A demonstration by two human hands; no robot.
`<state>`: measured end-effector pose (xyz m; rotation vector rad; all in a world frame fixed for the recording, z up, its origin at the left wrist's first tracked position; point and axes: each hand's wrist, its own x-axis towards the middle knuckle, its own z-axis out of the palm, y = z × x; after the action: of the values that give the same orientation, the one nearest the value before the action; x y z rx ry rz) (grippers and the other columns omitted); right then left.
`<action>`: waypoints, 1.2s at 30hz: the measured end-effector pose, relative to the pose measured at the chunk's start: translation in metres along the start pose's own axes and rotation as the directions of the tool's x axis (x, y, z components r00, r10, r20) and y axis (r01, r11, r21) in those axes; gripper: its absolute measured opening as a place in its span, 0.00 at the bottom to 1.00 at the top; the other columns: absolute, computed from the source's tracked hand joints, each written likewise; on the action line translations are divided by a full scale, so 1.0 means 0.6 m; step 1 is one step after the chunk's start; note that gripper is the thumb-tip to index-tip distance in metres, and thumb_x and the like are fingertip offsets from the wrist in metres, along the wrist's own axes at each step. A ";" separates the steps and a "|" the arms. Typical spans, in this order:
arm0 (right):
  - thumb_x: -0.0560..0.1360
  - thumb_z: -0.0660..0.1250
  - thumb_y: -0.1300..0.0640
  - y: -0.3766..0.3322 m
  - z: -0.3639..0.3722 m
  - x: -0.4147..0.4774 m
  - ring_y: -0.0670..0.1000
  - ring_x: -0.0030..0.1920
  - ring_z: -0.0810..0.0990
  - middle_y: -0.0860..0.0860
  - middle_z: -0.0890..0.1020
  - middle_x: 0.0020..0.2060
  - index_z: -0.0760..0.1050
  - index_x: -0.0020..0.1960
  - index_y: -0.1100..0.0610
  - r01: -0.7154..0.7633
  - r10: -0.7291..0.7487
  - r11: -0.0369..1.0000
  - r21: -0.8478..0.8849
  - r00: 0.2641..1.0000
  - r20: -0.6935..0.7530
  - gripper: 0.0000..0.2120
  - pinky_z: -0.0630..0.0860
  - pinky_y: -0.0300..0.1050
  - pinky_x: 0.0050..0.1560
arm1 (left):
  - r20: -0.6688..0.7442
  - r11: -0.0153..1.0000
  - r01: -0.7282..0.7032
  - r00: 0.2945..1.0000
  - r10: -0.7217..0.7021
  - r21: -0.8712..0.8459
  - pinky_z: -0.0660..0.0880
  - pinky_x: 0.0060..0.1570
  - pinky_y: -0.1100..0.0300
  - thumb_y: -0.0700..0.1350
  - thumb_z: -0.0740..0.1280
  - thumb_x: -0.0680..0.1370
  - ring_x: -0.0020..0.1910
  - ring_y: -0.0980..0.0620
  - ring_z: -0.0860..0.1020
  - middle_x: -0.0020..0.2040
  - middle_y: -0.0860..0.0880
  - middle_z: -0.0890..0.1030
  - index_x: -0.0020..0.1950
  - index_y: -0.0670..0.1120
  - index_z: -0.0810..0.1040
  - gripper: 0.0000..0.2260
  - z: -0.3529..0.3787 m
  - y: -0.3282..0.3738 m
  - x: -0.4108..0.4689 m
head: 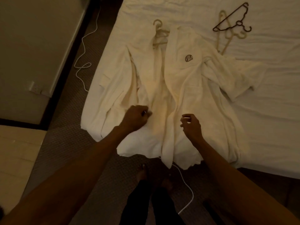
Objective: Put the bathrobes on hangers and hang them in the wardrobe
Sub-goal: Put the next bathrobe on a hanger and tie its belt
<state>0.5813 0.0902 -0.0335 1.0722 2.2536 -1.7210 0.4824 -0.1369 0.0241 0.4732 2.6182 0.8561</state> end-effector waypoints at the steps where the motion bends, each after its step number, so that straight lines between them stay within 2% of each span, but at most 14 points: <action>1: 0.80 0.63 0.55 -0.003 -0.002 0.000 0.47 0.41 0.82 0.53 0.82 0.49 0.75 0.57 0.56 -0.002 0.003 1.000 0.030 0.999 -0.039 0.09 0.74 0.38 0.39 | 0.115 0.998 0.055 0.992 -0.052 -0.024 0.75 0.36 0.58 0.46 0.67 0.79 0.27 0.52 0.78 0.26 0.50 0.78 0.31 0.44 0.72 0.17 0.016 0.001 -0.004; 2: 0.80 0.63 0.55 -0.005 -0.003 -0.001 0.47 0.40 0.81 0.53 0.82 0.49 0.74 0.57 0.57 0.000 0.003 0.998 0.057 0.998 -0.061 0.09 0.74 0.38 0.39 | 0.148 0.994 0.104 0.984 -0.097 -0.041 0.78 0.39 0.56 0.45 0.67 0.79 0.30 0.51 0.81 0.28 0.48 0.80 0.32 0.42 0.73 0.17 0.029 -0.006 -0.009; 4: 0.80 0.62 0.54 -0.005 -0.001 -0.003 0.48 0.40 0.81 0.53 0.82 0.49 0.74 0.57 0.57 0.004 -0.001 0.998 0.068 0.999 -0.041 0.08 0.75 0.39 0.39 | 0.011 0.967 0.244 0.970 -0.244 -0.080 0.76 0.46 0.54 0.44 0.64 0.80 0.44 0.44 0.82 0.40 0.42 0.84 0.39 0.41 0.78 0.12 0.045 -0.034 -0.012; 7: 0.80 0.63 0.55 0.002 0.009 -0.005 0.50 0.42 0.82 0.53 0.81 0.49 0.74 0.57 0.56 0.002 -0.004 0.999 0.048 0.999 0.036 0.08 0.74 0.39 0.39 | -0.168 0.826 0.484 0.824 -0.542 -0.289 0.69 0.62 0.53 0.41 0.58 0.82 0.63 0.41 0.75 0.64 0.40 0.78 0.62 0.42 0.77 0.12 0.009 -0.080 -0.028; 9: 0.80 0.63 0.55 0.006 0.020 -0.008 0.52 0.45 0.82 0.54 0.81 0.50 0.74 0.56 0.56 -0.001 -0.002 0.999 0.035 0.998 0.067 0.07 0.73 0.37 0.37 | -0.215 0.778 0.550 0.756 -0.618 -0.303 0.68 0.62 0.51 0.43 0.57 0.83 0.63 0.40 0.74 0.63 0.40 0.77 0.62 0.42 0.75 0.12 -0.031 -0.126 -0.044; 14: 0.80 0.63 0.55 -0.020 0.069 -0.029 0.52 0.43 0.83 0.54 0.82 0.49 0.75 0.56 0.56 0.001 0.001 1.000 -0.011 0.989 0.149 0.07 0.73 0.39 0.36 | -0.380 0.837 0.500 0.746 -0.547 -0.223 0.75 0.55 0.48 0.50 0.56 0.84 0.54 0.39 0.78 0.52 0.41 0.80 0.54 0.45 0.76 0.12 -0.105 -0.163 -0.074; 17: 0.80 0.63 0.55 -0.070 0.086 -0.031 0.52 0.42 0.82 0.54 0.82 0.49 0.75 0.56 0.58 0.053 -0.040 0.997 -0.052 0.973 0.226 0.08 0.71 0.36 0.34 | -0.518 0.825 0.508 0.651 -0.555 -0.246 0.70 0.55 0.56 0.50 0.56 0.85 0.54 0.45 0.77 0.52 0.44 0.79 0.59 0.42 0.78 0.16 -0.151 -0.136 -0.069; 20: 0.80 0.62 0.55 -0.118 0.087 -0.026 0.52 0.41 0.81 0.55 0.82 0.47 0.75 0.55 0.59 0.089 -0.070 0.993 -0.074 0.970 0.233 0.08 0.71 0.37 0.34 | -0.605 0.929 0.349 0.715 -0.351 -0.125 0.75 0.49 0.52 0.53 0.54 0.85 0.46 0.41 0.80 0.46 0.41 0.81 0.54 0.43 0.78 0.18 -0.189 -0.110 -0.063; 22: 0.80 0.62 0.54 -0.142 0.085 -0.021 0.52 0.41 0.81 0.55 0.83 0.47 0.75 0.55 0.58 0.077 -0.064 0.995 -0.058 0.976 0.206 0.08 0.71 0.37 0.34 | -0.512 0.958 0.271 0.838 -0.190 0.089 0.78 0.37 0.49 0.53 0.53 0.83 0.35 0.40 0.79 0.38 0.42 0.80 0.51 0.46 0.75 0.16 -0.186 -0.086 -0.061; 24: 0.80 0.61 0.52 -0.159 0.081 -0.016 0.51 0.40 0.81 0.54 0.83 0.47 0.75 0.55 0.57 0.041 -0.036 0.999 -0.026 0.985 0.168 0.09 0.73 0.39 0.36 | -0.423 0.972 0.184 0.900 -0.106 0.146 0.76 0.33 0.48 0.53 0.53 0.83 0.31 0.40 0.78 0.34 0.42 0.79 0.49 0.45 0.75 0.16 -0.152 -0.052 -0.068; 27: 0.81 0.60 0.48 -0.171 0.065 -0.005 0.50 0.37 0.80 0.53 0.83 0.46 0.75 0.56 0.59 -0.015 0.011 0.999 0.039 0.995 0.100 0.15 0.75 0.46 0.41 | -0.323 0.998 0.068 0.944 -0.058 0.019 0.75 0.41 0.51 0.46 0.60 0.82 0.39 0.38 0.81 0.41 0.37 0.83 0.53 0.39 0.79 0.13 -0.064 0.007 -0.087; 30: 0.81 0.58 0.45 -0.161 0.039 0.010 0.50 0.38 0.81 0.50 0.82 0.43 0.75 0.57 0.59 -0.011 0.011 1.000 -0.007 0.999 0.033 0.18 0.77 0.52 0.47 | -0.058 0.985 0.124 0.990 -0.131 -0.121 0.72 0.56 0.55 0.42 0.62 0.83 0.55 0.38 0.80 0.57 0.34 0.81 0.66 0.36 0.76 0.15 0.040 0.046 -0.095; 33: 0.78 0.59 0.40 -0.124 0.012 0.024 0.55 0.48 0.82 0.51 0.83 0.46 0.74 0.54 0.55 -0.034 0.036 0.993 -0.112 0.999 0.011 0.20 0.78 0.57 0.55 | 0.316 0.977 0.170 0.941 -0.122 -0.129 0.72 0.62 0.52 0.45 0.65 0.82 0.59 0.41 0.78 0.60 0.40 0.80 0.76 0.46 0.67 0.23 0.127 0.054 -0.101; 36: 0.74 0.61 0.35 -0.089 0.003 0.020 0.58 0.56 0.80 0.55 0.82 0.54 0.74 0.57 0.55 -0.085 0.101 0.966 -0.245 0.993 0.055 0.25 0.76 0.56 0.59 | 0.483 0.968 0.222 0.838 -0.252 0.119 0.66 0.69 0.45 0.56 0.63 0.81 0.69 0.46 0.71 0.69 0.47 0.75 0.79 0.56 0.58 0.28 0.175 0.006 -0.120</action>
<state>0.5404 0.0882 0.0030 1.0322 2.2598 -1.3812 0.5906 -0.1115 -0.0378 0.3184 2.1656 0.4941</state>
